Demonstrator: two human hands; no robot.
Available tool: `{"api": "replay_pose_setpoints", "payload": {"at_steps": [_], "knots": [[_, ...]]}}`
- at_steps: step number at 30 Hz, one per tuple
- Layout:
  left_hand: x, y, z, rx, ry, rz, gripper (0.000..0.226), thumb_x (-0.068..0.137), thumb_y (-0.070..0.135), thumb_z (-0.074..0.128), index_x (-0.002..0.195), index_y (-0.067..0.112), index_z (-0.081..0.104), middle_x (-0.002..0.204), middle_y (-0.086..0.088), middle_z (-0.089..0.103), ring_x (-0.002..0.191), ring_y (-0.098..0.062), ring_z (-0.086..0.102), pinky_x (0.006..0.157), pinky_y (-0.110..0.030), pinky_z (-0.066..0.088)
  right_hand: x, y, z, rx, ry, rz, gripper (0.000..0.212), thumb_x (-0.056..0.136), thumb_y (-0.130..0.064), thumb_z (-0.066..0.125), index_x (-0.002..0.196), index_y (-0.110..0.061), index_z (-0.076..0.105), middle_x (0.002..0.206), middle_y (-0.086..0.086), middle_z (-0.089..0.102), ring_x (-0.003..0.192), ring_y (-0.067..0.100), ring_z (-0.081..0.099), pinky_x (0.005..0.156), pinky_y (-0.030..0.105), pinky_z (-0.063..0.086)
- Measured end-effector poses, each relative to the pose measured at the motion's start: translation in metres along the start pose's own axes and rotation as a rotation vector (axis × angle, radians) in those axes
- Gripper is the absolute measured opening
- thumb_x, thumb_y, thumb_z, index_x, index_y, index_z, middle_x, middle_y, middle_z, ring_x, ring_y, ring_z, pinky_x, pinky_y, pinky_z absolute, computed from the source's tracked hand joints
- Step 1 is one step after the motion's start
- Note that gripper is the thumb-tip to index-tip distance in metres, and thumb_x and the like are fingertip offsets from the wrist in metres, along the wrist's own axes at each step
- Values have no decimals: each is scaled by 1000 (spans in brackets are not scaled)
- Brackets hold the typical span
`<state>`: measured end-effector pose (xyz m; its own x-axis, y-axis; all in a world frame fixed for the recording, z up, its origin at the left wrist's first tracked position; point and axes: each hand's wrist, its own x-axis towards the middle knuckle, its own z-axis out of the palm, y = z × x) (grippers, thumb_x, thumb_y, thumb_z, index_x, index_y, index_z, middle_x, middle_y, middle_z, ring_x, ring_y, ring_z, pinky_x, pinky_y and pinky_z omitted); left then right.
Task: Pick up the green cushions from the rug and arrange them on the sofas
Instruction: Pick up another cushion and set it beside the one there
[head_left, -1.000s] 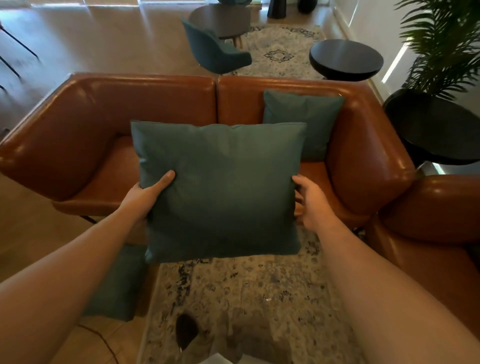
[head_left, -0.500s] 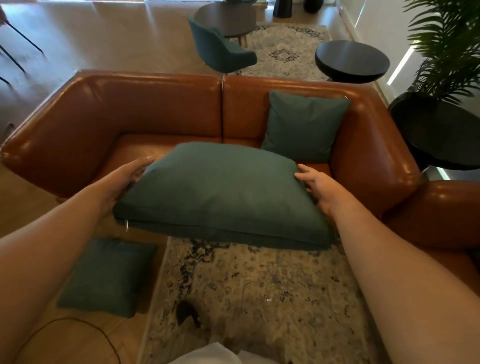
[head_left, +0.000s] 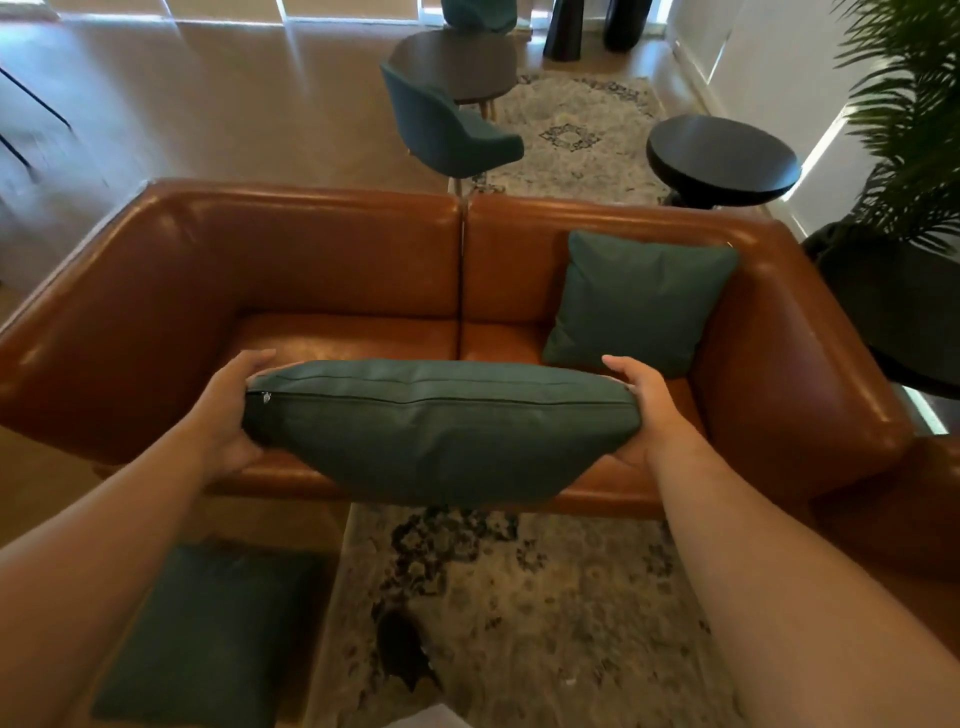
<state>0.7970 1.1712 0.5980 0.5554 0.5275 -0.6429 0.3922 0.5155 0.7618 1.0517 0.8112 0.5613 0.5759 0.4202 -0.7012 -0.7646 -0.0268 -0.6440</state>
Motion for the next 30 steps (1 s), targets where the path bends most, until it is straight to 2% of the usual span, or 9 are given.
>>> {"api": "replay_pose_setpoints", "payload": {"at_steps": [3, 6, 10, 14, 18, 20, 24, 27, 30], "knots": [[39, 37, 0, 110, -32, 26, 36, 94, 41, 65, 120, 17, 66, 121, -14, 68, 100, -29, 67, 86, -44, 53, 24, -13, 37, 142, 75, -62, 56, 98, -54, 62, 125, -8, 76, 124, 17, 79, 116, 35, 72, 101, 46, 56], [78, 74, -2, 226, -101, 53, 59, 88, 40, 73, 143, 28, 56, 135, -10, 58, 116, -35, 63, 99, -52, 54, 44, -29, 68, 241, 158, -129, 57, 96, -61, 64, 127, -15, 76, 124, 14, 79, 119, 34, 71, 104, 45, 56], [123, 112, 5, 362, -69, 187, 92, 68, 42, 90, 149, 33, 48, 134, -2, 58, 116, -32, 64, 89, -55, 61, 71, -51, 96, 237, 261, -156, 60, 88, -68, 72, 126, -21, 73, 121, 9, 77, 115, 32, 70, 96, 44, 58], [163, 145, 37, 505, 132, 360, 45, 85, 45, 83, 120, 21, 71, 108, -1, 74, 92, -18, 71, 59, -30, 58, 106, -78, 102, 112, 398, -189, 56, 87, -60, 77, 124, -20, 64, 118, 5, 71, 114, 28, 66, 106, 50, 55], [196, 166, 71, 451, 96, 432, 19, 94, 41, 76, 103, 25, 74, 98, 3, 76, 87, -14, 71, 62, -27, 54, 131, -110, 92, -307, 571, -235, 30, 97, -48, 72, 98, -18, 65, 117, 5, 65, 112, 25, 56, 106, 48, 50], [217, 176, 92, 411, 89, 428, 10, 96, 40, 74, 95, 30, 73, 97, 5, 76, 88, -13, 72, 66, -25, 55, 150, -124, 85, -623, 507, -261, 32, 99, -59, 66, 90, -28, 66, 125, 6, 66, 113, 23, 56, 102, 44, 48], [263, 201, 133, 331, 133, 387, 12, 98, 37, 73, 93, 26, 73, 96, 0, 77, 87, -17, 74, 63, -27, 56, 194, -159, 80, -1108, 273, -241, 79, 83, -89, 60, 116, -17, 65, 119, 2, 65, 110, 22, 62, 92, 40, 51], [303, 220, 159, 272, 206, 342, 14, 96, 36, 76, 99, 23, 74, 101, -4, 77, 94, -23, 74, 69, -34, 59, 233, -194, 78, -1249, 124, -202, 106, 67, -95, 69, 143, -23, 53, 145, 3, 59, 126, 25, 61, 108, 48, 53], [337, 236, 187, 299, 262, 321, 16, 95, 38, 76, 100, 23, 74, 102, -4, 76, 98, -26, 72, 73, -36, 58, 268, -229, 88, -1446, -119, -93, 130, 67, -92, 75, 170, -35, 19, 170, 2, 39, 150, 32, 46, 120, 51, 42]]}}
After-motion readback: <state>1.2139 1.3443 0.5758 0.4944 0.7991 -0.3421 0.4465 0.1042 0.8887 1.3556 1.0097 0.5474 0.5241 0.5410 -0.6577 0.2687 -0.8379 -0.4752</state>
